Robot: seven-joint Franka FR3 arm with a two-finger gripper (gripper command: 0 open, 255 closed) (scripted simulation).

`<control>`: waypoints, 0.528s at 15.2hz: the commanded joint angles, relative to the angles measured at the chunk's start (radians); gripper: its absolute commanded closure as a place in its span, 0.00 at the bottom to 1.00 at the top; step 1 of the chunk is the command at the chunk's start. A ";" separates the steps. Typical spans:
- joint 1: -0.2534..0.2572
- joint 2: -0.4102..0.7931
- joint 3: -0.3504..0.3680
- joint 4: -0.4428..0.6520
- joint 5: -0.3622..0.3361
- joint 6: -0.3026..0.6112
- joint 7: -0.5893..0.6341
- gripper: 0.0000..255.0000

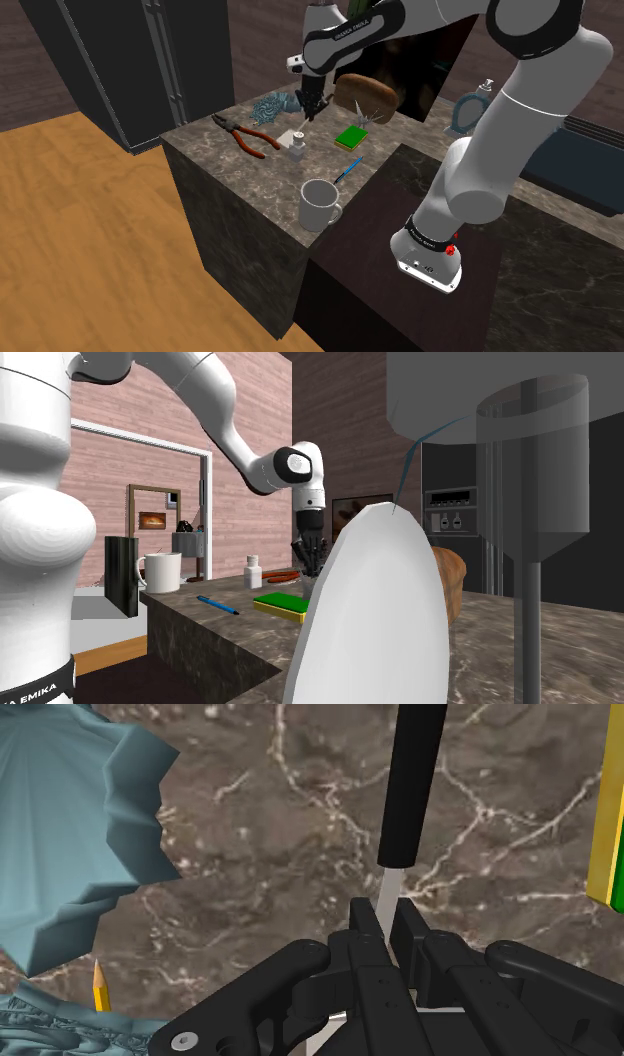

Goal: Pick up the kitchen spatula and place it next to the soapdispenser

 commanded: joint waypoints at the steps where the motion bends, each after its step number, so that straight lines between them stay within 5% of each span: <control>1: 0.001 -0.015 0.001 0.012 -0.005 -0.026 0.003 1.00; 8: 0.003 -0.057 0.005 0.066 -0.018 -0.121 0.009 1.00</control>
